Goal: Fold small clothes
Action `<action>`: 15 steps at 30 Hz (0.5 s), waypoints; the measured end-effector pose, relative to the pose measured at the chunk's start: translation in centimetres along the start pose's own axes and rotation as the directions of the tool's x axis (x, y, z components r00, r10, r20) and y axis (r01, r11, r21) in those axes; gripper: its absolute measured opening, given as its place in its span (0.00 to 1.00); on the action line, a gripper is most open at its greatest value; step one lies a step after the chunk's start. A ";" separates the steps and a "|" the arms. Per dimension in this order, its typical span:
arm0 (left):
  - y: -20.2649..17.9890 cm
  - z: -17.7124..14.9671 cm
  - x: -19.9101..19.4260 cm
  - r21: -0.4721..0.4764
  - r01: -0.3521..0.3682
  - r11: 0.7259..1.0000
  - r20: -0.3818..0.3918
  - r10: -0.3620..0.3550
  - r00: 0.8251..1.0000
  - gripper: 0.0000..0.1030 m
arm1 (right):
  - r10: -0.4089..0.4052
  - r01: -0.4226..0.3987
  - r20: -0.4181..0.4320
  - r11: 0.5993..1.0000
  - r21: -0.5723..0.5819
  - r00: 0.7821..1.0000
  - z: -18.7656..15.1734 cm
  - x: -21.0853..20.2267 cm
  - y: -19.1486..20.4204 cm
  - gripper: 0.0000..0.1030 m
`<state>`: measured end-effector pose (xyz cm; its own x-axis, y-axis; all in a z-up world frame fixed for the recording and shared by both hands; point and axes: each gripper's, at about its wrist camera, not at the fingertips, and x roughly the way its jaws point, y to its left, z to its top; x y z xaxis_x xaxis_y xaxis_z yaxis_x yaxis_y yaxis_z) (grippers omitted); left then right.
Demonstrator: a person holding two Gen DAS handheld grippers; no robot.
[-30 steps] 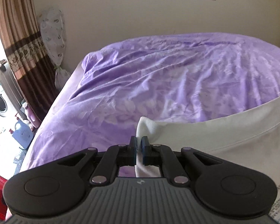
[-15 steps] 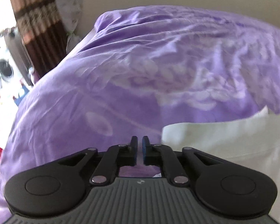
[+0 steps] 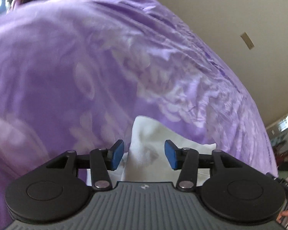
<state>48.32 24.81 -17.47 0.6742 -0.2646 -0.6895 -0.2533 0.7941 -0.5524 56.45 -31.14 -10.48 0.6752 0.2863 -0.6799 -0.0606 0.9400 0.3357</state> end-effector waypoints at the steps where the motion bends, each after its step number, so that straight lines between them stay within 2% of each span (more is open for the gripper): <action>1: 0.3 -0.2 0.4 -0.026 -0.001 1.000 0.004 0.001 1.000 0.54 | 0.018 -0.018 -0.012 0.999 0.035 1.000 -0.2 0.7 -0.4 0.50; 4: 0.6 -0.3 1.4 -0.059 0.011 0.998 0.004 -0.011 1.000 0.53 | 0.042 -0.038 -0.050 0.996 0.080 0.998 -1.1 3.0 -0.8 0.49; 6: 0.3 -0.3 2.0 -0.055 0.002 0.999 -0.002 -0.002 1.000 0.42 | 0.032 -0.025 -0.067 0.995 0.092 0.997 -1.8 4.4 -1.0 0.49; 7: 0.0 -0.3 2.1 -0.041 -0.001 0.999 -0.004 0.001 1.000 0.30 | 0.029 -0.022 -0.071 0.994 0.103 0.997 -2.0 4.8 -1.3 0.47; 8: -0.3 -0.3 2.1 -0.026 -0.009 1.000 -0.002 0.009 1.000 0.10 | 0.035 -0.026 -0.074 0.992 0.121 0.997 -2.2 5.2 -1.6 0.44; 10: -0.6 -0.3 1.5 -0.025 0.008 1.000 0.020 -0.007 1.000 0.09 | 0.064 -0.050 -0.076 0.984 0.174 0.995 -2.7 5.3 -2.5 0.14; 11: -0.8 -0.3 0.9 -0.020 0.021 1.000 0.041 -0.020 0.999 0.09 | 0.082 -0.069 -0.060 0.981 0.183 0.995 -2.8 5.0 -2.7 0.07; 15: -3.4 0.1 -2.4 0.099 0.074 0.992 0.124 -0.086 0.989 0.08 | 0.095 -0.097 0.029 0.992 0.086 0.995 -2.0 1.7 -1.8 0.04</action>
<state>47.60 22.82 -13.89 0.7739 -0.2620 -0.5766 -0.1331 0.8228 -0.5525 56.29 -32.00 -13.56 0.6877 0.3689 -0.6253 -0.0626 0.8882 0.4552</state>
